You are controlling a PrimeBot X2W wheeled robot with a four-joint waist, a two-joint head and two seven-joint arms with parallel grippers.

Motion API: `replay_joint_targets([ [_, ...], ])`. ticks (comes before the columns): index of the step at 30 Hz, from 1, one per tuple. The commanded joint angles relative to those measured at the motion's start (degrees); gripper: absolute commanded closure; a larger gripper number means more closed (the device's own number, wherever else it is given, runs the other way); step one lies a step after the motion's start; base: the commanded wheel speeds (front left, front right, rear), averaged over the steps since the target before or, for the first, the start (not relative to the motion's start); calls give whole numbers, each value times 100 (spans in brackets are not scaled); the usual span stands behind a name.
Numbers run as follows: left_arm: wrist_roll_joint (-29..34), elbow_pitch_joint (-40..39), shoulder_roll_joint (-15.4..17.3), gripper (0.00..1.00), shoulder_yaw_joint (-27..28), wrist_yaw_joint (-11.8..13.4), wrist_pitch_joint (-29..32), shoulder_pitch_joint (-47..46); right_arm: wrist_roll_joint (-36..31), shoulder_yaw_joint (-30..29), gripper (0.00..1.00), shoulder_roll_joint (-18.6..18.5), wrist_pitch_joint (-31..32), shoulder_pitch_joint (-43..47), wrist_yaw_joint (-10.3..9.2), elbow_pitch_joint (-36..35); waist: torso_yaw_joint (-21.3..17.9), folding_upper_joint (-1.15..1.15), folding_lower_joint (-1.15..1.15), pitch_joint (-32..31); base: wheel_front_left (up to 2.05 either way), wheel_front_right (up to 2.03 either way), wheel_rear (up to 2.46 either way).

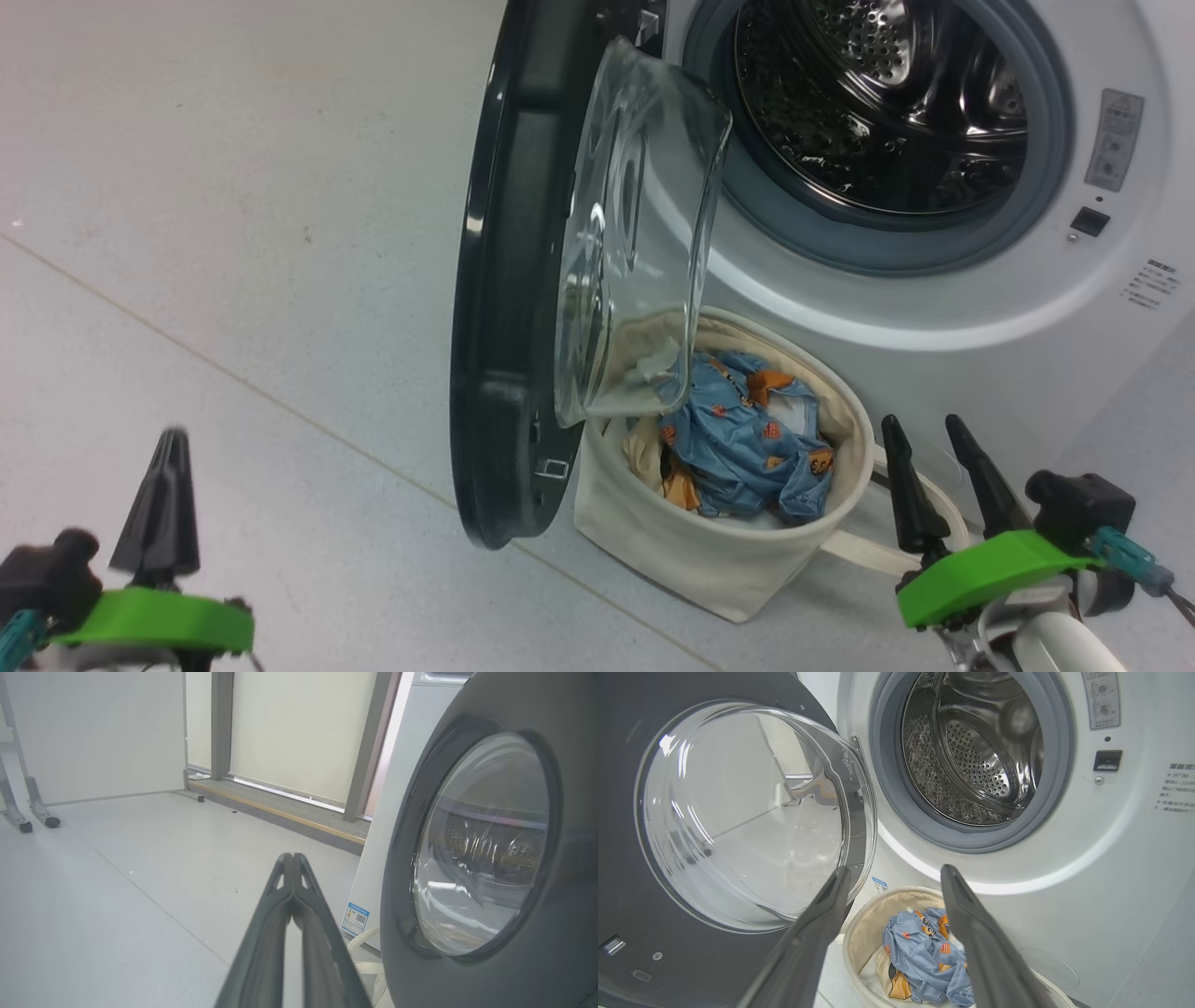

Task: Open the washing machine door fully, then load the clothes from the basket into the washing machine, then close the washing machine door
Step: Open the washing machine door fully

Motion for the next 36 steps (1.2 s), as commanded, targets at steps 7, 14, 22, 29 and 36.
replay_joint_targets([
  [7,146,-1750,-213,100,-403,-135,-66,-91,-39,107,0,42,-72,-168,5,-142,-11,-1,0,-32,0,0,0],
  [14,255,-2756,-450,100,-929,-155,-67,-79,-32,97,0,85,-72,-175,5,-127,-112,-1,0,-51,0,0,0],
  [22,307,-3309,-615,100,-1676,-158,-57,-38,-19,61,0,92,-72,-202,5,-97,-217,-1,0,-23,0,0,0],
  [29,296,-3067,-621,100,-2108,-174,-12,-165,-3,60,0,89,-72,-228,5,-77,-276,-1,0,-16,0,0,0],
  [36,254,-2382,-648,100,-2319,-142,293,-387,16,117,0,107,-72,-240,5,-37,-308,-1,0,-20,0,0,0],
])
